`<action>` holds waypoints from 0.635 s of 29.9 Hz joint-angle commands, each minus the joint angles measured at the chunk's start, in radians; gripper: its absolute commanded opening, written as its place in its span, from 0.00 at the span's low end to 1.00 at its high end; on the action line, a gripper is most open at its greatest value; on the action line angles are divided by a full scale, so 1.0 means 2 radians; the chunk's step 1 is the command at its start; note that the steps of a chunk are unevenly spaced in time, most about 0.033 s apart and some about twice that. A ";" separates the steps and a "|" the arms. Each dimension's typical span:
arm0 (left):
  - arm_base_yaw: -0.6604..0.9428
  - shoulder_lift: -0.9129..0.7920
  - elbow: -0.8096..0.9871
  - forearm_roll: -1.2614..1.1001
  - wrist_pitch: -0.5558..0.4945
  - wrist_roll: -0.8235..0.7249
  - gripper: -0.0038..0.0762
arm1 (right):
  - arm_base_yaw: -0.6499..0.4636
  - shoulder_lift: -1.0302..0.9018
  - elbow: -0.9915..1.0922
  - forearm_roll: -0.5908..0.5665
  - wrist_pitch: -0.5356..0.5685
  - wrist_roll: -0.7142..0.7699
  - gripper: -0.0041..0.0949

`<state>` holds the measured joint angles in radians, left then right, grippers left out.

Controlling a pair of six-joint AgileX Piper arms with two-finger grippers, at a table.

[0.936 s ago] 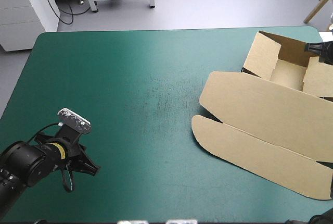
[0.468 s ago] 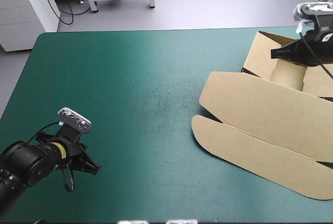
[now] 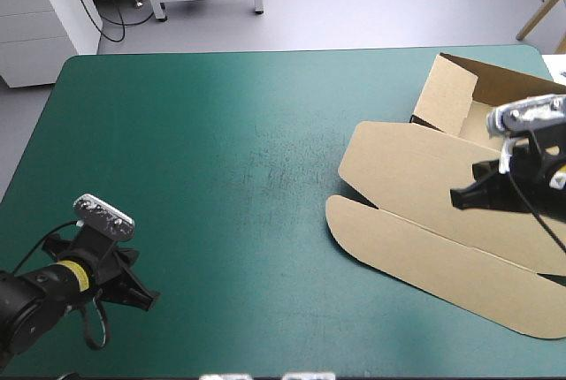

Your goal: Fold the box

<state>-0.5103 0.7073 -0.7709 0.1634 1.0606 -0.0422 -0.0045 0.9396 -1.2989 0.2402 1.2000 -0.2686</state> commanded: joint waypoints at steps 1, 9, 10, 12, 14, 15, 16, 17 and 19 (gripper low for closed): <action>-0.004 -0.041 0.007 0.001 -0.014 0.000 0.04 | 0.002 -0.060 0.054 0.003 -0.036 -0.007 0.03; -0.004 -0.135 0.075 0.001 -0.014 0.001 0.04 | 0.002 -0.155 0.198 0.003 -0.056 -0.008 0.02; -0.004 -0.146 0.084 0.001 -0.015 0.001 0.04 | 0.002 -0.165 0.214 0.003 -0.061 -0.008 0.02; -0.004 -0.167 0.102 0.003 -0.015 0.001 0.04 | 0.002 -0.181 0.240 0.003 -0.072 -0.008 0.02; -0.004 -0.186 0.117 0.003 -0.014 0.001 0.04 | 0.002 -0.199 0.268 0.003 -0.085 -0.008 0.02; -0.004 -0.193 0.122 0.003 -0.014 0.001 0.04 | 0.002 -0.206 0.282 0.003 -0.091 -0.008 0.02; -0.004 -0.202 0.127 0.003 -0.014 0.001 0.04 | 0.002 -0.217 0.294 0.003 -0.101 -0.011 0.02; -0.004 -0.210 0.133 0.003 -0.014 0.001 0.04 | 0.002 -0.224 0.306 0.003 -0.110 -0.012 0.02; -0.004 -0.220 0.139 0.003 -0.014 0.001 0.04 | 0.002 -0.241 0.329 0.002 -0.132 -0.019 0.02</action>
<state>-0.5103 0.2815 -0.4835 0.1634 1.0816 -0.0387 -0.0045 0.4841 -0.6630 0.2370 1.0457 -0.2860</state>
